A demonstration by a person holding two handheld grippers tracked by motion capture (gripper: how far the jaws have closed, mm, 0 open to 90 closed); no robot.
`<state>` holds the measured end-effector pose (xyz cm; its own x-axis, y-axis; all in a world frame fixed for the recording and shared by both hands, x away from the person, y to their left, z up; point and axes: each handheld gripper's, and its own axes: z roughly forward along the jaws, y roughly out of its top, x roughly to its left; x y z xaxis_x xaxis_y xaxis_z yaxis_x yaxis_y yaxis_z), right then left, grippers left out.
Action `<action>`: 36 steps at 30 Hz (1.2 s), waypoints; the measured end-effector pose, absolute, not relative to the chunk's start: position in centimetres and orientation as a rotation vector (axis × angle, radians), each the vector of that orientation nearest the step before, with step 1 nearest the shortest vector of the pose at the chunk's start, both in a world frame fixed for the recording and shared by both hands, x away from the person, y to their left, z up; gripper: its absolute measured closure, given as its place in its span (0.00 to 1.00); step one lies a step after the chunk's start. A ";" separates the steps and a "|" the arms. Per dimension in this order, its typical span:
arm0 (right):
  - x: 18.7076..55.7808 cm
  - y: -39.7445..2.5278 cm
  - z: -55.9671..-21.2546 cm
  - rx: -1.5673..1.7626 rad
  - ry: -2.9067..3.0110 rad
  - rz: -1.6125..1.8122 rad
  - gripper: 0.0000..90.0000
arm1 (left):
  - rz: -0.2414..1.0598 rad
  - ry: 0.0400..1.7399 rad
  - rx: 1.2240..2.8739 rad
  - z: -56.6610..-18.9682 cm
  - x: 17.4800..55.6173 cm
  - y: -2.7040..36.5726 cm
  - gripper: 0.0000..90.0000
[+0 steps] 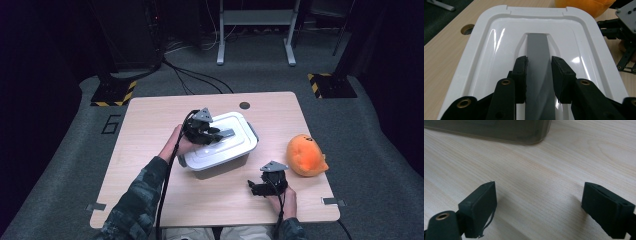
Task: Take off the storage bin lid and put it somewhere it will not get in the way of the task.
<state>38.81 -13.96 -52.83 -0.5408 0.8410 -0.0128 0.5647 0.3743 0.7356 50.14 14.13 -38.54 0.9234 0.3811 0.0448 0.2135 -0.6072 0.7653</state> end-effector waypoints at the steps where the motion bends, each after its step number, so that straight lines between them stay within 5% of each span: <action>1: 38.8 -13.9 -52.8 1.227 2.254 0.975 0.09 | 0.258 0.422 2.243 -38.4 50.1 14.2 0.74; 36: 39.0 -13.7 -52.9 1.218 2.266 0.944 0.00 | 0.323 0.517 2.186 -36.2 49.3 17.8 0.74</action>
<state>39.02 -13.65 -52.93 -0.5411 0.8405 -0.0284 0.5715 0.3923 0.7208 49.27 17.75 -36.15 0.8814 0.4696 0.0512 0.2514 -0.5582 0.7907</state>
